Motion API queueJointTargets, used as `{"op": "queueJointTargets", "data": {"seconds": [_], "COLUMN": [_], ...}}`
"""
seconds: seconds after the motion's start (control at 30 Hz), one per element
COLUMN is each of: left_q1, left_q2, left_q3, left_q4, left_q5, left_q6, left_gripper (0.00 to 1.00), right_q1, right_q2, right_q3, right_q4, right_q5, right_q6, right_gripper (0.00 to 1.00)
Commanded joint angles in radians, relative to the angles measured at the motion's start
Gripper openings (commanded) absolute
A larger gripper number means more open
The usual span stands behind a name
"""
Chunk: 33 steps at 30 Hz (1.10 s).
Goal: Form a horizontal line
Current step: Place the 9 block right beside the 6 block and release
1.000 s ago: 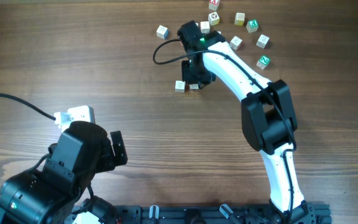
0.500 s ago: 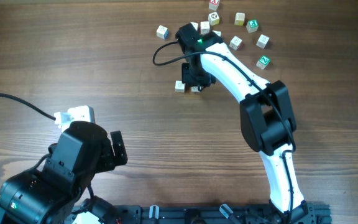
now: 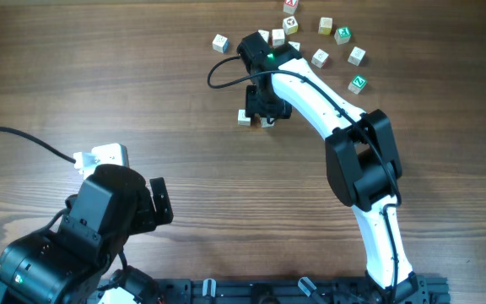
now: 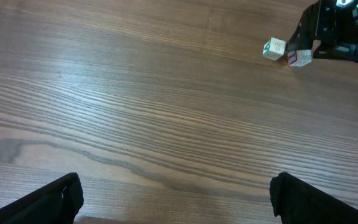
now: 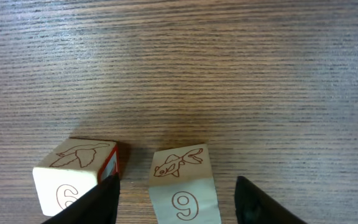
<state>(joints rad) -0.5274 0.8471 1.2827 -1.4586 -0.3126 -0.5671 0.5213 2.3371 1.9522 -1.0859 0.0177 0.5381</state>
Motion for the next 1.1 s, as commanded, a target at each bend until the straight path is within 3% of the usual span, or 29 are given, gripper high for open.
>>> {"op": "queueJointTargets", "data": {"seconds": [0.0, 0.27, 0.43, 0.5, 0.57, 0.7, 0.9, 1.07], "left_q1": [0.006, 0.006, 0.006, 0.006, 0.006, 0.006, 0.006, 0.006], "left_q2": [-0.002, -0.002, -0.002, -0.002, -0.002, -0.002, -0.002, -0.002], "left_q3": [-0.004, -0.004, -0.004, -0.004, -0.004, -0.004, -0.004, -0.004], "left_q4": [0.002, 0.002, 0.003, 0.002, 0.002, 0.002, 0.002, 0.002], "left_q5": [0.005, 0.005, 0.005, 0.005, 0.005, 0.005, 0.005, 0.005], "left_q6": [-0.018, -0.018, -0.018, -0.018, -0.018, -0.018, -0.018, -0.018], "left_gripper": [1.0, 1.0, 1.0, 1.0, 1.0, 1.0, 1.0, 1.0], "right_q1": [0.003, -0.01, -0.055, -0.067, -0.074, -0.074, -0.081, -0.095], "right_q2": [-0.039, -0.069, -0.114, -0.117, -0.117, -0.114, -0.113, -0.111], "right_q3": [0.004, 0.004, 0.004, 0.004, 0.003, 0.002, -0.117, -0.189], "right_q4": [0.005, 0.004, 0.0, -0.003, -0.005, -0.005, 0.076, 0.129], "right_q5": [-0.016, -0.015, -0.015, -0.014, -0.014, 0.057, 0.06, 0.037], "right_q6": [0.014, 0.016, 0.015, 0.011, -0.013, -0.015, -0.037, -0.038], "right_gripper": [0.65, 0.75, 0.75, 0.68, 0.47, 0.16, 0.06, 0.06]}}
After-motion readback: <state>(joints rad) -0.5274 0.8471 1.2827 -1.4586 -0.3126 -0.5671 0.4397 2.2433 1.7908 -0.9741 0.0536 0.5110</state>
